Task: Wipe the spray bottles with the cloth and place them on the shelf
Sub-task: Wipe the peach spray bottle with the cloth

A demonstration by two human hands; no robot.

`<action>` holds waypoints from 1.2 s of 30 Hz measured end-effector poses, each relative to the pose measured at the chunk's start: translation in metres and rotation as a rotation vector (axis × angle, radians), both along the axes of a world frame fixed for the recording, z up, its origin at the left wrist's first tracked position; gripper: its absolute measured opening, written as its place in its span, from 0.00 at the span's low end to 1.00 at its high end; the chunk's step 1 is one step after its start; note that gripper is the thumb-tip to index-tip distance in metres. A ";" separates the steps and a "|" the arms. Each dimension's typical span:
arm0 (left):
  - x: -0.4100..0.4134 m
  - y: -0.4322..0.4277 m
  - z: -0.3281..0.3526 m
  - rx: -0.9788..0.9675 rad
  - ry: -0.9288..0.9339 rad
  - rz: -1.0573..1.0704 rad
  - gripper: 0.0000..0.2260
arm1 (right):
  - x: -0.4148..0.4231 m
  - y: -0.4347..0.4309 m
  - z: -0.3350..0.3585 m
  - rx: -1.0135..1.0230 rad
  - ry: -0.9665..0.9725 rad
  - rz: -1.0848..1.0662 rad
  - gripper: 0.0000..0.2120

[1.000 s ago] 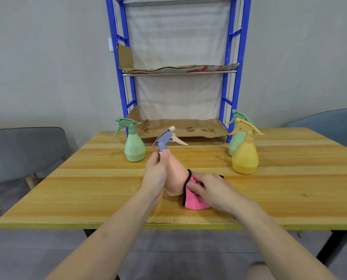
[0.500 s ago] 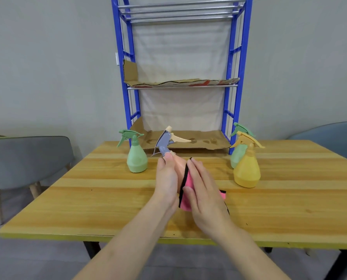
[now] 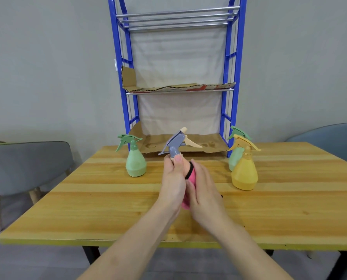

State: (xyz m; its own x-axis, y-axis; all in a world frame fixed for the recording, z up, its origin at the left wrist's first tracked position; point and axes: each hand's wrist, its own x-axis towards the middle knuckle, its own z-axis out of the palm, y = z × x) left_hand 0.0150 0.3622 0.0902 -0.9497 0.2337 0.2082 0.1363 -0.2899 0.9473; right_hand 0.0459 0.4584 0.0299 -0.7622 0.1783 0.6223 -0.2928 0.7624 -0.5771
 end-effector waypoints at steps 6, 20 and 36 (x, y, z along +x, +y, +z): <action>0.004 -0.005 -0.001 -0.059 0.086 0.024 0.10 | -0.003 0.007 0.021 -0.557 -0.150 0.146 0.18; -0.001 -0.003 0.012 0.055 -0.072 0.085 0.15 | 0.018 -0.004 0.011 -0.355 -0.015 0.130 0.24; 0.014 0.021 0.027 0.038 0.038 -0.013 0.11 | 0.013 0.008 0.006 -0.185 0.294 -0.057 0.27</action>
